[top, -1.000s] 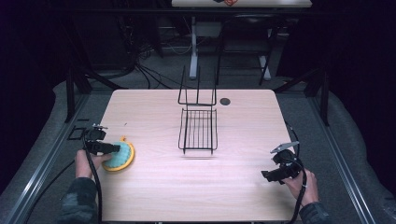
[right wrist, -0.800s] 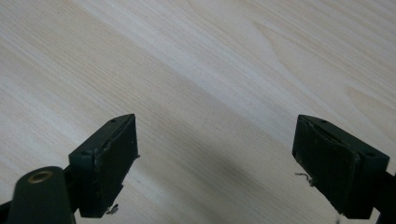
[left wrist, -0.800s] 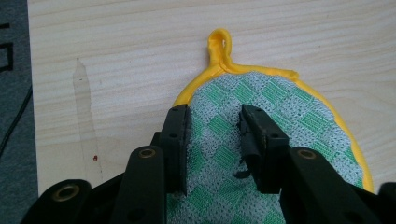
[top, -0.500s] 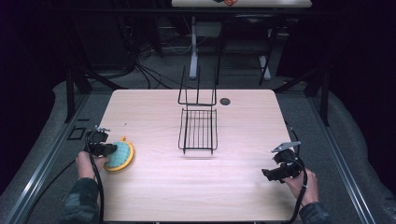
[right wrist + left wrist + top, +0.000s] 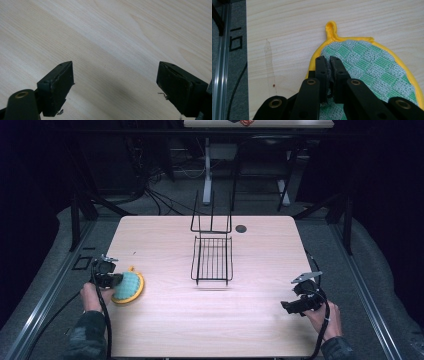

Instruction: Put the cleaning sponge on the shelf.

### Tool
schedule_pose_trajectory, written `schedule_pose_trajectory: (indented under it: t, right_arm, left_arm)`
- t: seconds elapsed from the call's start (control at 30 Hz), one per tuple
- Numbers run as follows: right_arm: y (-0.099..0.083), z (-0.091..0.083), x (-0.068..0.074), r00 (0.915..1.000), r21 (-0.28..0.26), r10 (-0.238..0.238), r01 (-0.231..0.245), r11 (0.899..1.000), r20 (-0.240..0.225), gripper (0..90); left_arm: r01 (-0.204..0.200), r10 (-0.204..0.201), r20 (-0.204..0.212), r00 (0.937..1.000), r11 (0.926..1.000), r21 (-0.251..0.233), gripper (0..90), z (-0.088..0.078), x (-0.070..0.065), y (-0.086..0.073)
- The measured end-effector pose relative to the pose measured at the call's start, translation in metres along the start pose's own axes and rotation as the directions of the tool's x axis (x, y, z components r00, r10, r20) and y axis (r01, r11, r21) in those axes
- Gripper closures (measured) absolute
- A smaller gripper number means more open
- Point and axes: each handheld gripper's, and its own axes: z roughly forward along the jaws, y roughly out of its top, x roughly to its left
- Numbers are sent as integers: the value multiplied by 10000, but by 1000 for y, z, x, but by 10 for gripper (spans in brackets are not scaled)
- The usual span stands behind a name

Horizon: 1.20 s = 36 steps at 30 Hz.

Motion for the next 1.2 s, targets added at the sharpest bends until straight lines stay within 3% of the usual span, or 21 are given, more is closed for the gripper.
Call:
schedule_pose_trajectory:
  t: [0.27, 0.63, 0.93, 1.2]
  right_arm:
    - [-1, 0, 0, 10000, -17, 11, -11, 10000, -43, 139]
    - [0, -2, 0, 10000, 36, -11, 12, 10000, -42, 139]
    - [0, -2, -1, 10000, -61, 22, -22, 10000, 2, 139]
    - [0, -3, -1, 10000, -81, 46, -46, 10000, 39, 139]
  left_arm:
    - [20, -20, 14, 10000, 10000, 35, 871, -7, 2, 4]
    - [38, -36, 33, 10000, 9982, -595, 875, -33, 5, 6]
    - [22, -12, 108, 9999, 9959, -906, 875, -44, 2, 8]
    - [-220, 246, 188, 9995, 9913, -1301, 876, -59, -5, 14]
